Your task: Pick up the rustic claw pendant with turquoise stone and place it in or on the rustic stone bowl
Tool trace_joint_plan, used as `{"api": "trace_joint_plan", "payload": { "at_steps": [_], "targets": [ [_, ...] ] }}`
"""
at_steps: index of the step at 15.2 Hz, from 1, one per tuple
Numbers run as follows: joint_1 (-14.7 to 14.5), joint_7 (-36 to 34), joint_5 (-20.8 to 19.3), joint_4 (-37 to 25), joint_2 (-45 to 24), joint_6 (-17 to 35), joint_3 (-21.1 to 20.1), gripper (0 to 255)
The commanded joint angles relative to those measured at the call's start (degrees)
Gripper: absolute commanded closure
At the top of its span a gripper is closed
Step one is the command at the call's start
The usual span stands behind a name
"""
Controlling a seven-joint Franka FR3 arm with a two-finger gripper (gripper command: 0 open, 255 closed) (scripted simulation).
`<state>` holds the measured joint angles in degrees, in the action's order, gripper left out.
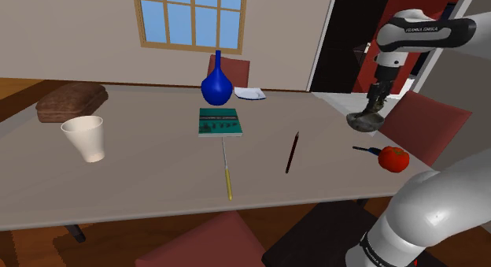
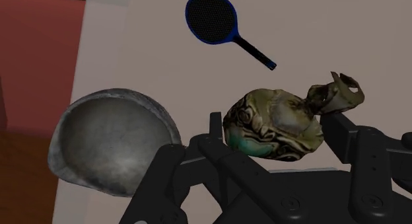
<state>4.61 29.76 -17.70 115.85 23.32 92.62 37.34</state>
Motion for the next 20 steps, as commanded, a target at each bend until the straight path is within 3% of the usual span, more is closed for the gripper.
{"api": "trace_joint_plan", "payload": {
  "at_steps": [1,5,8,11,13,20],
  "targets": [
    [-0.7,3.6,1.5,-4.1,-4.7,0.9,3.4,255],
    [-1.3,11.8,7.5,-13.0,-15.8,1.9,10.2,255],
    [0.5,19.2,14.9,-20.9,-26.1,1.4,14.6,255],
    [6.2,26.4,23.6,-30.4,-37.2,-0.8,16.1,255],
    [12.3,30.2,29.2,-38.6,-44.7,-3.6,15.3,255],
    [10.9,29.6,28.3,-31.8,-43.5,2.3,14.7,255]
  ]
}}
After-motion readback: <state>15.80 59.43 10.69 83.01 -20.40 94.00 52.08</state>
